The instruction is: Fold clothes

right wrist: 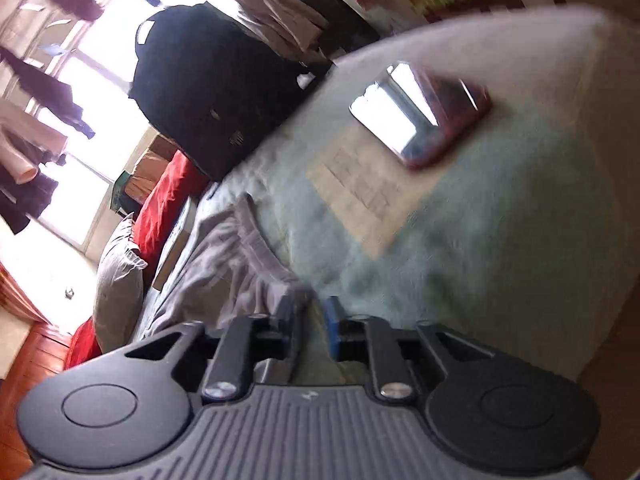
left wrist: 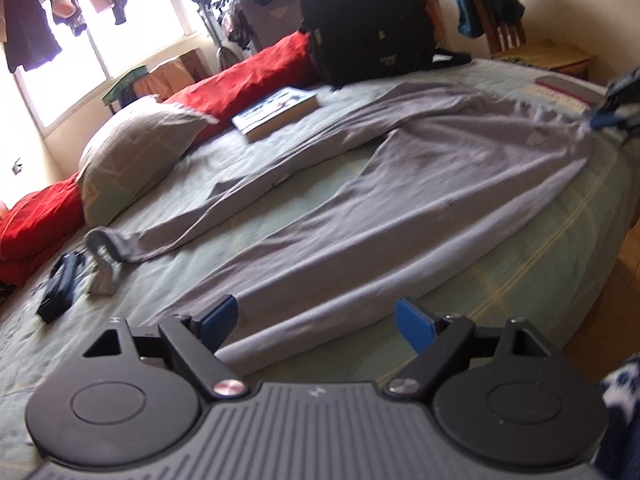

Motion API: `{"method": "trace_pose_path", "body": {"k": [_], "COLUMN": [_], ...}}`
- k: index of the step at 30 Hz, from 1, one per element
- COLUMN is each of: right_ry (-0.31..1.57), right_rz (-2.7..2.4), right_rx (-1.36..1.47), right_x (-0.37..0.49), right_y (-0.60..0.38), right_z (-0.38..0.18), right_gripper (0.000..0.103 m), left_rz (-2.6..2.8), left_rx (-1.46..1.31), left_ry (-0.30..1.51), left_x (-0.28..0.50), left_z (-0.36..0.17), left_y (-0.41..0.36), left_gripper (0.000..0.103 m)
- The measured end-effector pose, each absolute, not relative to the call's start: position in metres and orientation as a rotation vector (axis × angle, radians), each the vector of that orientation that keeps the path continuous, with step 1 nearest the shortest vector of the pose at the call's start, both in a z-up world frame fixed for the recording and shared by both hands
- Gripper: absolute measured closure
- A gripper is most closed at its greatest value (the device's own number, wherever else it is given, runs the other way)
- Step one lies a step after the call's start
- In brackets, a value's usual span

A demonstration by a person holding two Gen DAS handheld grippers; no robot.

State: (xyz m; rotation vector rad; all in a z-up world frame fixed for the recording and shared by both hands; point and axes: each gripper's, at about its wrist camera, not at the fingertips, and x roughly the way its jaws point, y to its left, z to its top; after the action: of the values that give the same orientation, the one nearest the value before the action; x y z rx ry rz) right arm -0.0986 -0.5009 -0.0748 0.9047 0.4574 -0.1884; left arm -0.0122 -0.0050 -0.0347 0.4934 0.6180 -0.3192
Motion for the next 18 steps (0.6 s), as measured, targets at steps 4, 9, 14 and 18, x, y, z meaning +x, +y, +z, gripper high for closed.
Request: {"method": "trace_pose_path", "body": {"k": [4, 9, 14, 18], "right_ry": [0.395, 0.401, 0.472, 0.577], "right_rz": [-0.145, 0.031, 0.186, 0.278], "right_rx": [0.753, 0.642, 0.595, 0.574], "right_x": [-0.095, -0.076, -0.04, -0.021], "right_y": [-0.478, -0.434, -0.385, -0.35], "right_z": [-0.035, -0.008, -0.009, -0.017], "right_gripper": [0.051, 0.038, 0.033, 0.033], "left_rz": [-0.267, -0.19, -0.077, 0.033], "left_rx": [0.496, 0.485, 0.537, 0.727], "left_ry": [0.658, 0.694, 0.708, 0.711], "left_x": [-0.01, -0.012, -0.012, -0.009], "left_z": [-0.034, -0.031, -0.036, -0.051], "left_y": [0.028, 0.07, 0.111, 0.129], "left_gripper": [0.017, 0.017, 0.017, 0.017]}}
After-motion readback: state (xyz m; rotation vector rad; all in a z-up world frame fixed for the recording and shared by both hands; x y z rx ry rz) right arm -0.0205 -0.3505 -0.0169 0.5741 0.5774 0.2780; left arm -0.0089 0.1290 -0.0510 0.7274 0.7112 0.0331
